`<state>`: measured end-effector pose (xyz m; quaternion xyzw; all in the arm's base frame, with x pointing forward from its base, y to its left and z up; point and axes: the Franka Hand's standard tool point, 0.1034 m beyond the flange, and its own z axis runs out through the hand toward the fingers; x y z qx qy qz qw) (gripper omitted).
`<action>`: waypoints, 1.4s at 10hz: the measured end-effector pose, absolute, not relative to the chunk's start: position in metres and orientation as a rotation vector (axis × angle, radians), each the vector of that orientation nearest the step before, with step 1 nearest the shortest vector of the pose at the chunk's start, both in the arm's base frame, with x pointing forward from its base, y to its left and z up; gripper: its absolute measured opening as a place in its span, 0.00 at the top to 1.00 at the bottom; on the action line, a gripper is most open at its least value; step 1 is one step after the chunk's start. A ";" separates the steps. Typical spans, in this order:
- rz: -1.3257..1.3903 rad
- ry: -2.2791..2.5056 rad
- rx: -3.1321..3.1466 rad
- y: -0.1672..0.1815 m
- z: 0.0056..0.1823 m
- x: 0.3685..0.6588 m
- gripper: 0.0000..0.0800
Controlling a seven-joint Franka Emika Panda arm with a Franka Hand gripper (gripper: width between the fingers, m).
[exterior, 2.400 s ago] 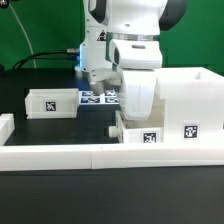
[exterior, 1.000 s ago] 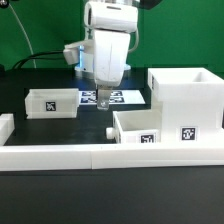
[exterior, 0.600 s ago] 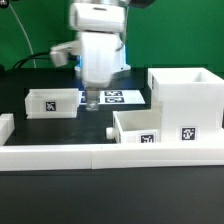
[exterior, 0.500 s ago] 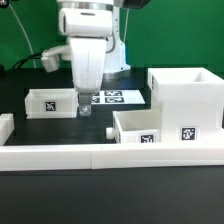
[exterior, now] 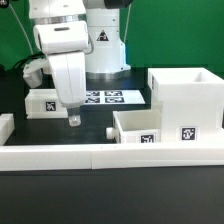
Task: Assemble drawer
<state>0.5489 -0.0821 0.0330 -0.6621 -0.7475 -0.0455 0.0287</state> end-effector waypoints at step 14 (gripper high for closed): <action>-0.122 -2.106 -2.176 0.022 0.019 0.552 0.19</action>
Offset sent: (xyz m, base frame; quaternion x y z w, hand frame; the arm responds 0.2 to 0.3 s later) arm 0.0076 0.0296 -0.0103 0.0192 0.0000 0.0257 0.9995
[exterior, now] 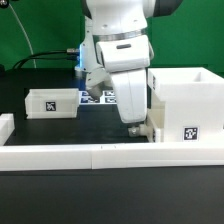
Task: Assemble drawer
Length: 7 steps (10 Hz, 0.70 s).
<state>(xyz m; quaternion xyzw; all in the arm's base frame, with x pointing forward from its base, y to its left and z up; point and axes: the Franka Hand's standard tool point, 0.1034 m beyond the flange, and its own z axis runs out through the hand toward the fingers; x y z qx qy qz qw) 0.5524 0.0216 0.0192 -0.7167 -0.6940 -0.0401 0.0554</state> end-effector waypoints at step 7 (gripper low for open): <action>-0.116 -2.054 -2.252 -0.025 0.033 0.544 0.19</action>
Offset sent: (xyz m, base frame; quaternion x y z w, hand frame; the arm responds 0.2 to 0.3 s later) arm -0.0106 -0.0159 0.0023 0.0083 -0.0041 0.0003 1.0000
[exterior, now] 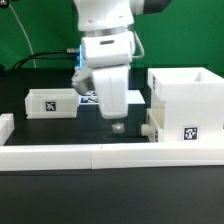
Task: Assemble drawer
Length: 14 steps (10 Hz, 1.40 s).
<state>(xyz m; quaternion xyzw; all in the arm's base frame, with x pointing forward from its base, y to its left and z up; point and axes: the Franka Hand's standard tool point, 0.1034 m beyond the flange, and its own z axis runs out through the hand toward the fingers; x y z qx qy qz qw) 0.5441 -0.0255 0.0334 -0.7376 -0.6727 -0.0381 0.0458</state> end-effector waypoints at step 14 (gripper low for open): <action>-0.210 -1.216 -2.870 -0.112 0.064 0.481 0.19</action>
Offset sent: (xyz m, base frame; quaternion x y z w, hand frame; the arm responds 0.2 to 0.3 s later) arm -0.0466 -0.0365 0.0298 -0.0477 0.0290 0.0991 0.9935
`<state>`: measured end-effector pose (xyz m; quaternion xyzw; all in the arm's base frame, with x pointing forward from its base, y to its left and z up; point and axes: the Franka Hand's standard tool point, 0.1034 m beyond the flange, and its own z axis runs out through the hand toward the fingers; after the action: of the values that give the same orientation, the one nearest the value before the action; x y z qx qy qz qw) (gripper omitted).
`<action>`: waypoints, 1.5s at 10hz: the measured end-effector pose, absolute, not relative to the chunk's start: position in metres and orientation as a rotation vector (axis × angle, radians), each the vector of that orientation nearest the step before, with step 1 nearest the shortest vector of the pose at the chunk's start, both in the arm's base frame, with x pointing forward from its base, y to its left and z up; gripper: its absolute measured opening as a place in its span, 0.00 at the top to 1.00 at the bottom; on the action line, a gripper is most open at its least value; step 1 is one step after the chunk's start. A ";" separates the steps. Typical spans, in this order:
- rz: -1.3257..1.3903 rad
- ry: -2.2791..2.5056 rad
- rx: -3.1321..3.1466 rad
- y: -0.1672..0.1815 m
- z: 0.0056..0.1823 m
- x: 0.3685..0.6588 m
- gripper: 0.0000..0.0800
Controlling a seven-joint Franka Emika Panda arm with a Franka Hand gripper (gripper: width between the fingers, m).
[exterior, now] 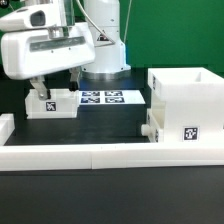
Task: Assemble drawer
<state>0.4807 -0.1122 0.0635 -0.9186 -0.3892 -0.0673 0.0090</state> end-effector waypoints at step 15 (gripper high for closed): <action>-0.165 -0.137 -3.080 -0.096 0.042 0.405 0.19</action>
Offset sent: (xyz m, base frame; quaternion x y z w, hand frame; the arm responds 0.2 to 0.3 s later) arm -0.0470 -0.0151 -0.0007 0.0027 -0.0167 0.3138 0.9493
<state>0.4051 -0.0955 0.0419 -0.9972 -0.0443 -0.0534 0.0271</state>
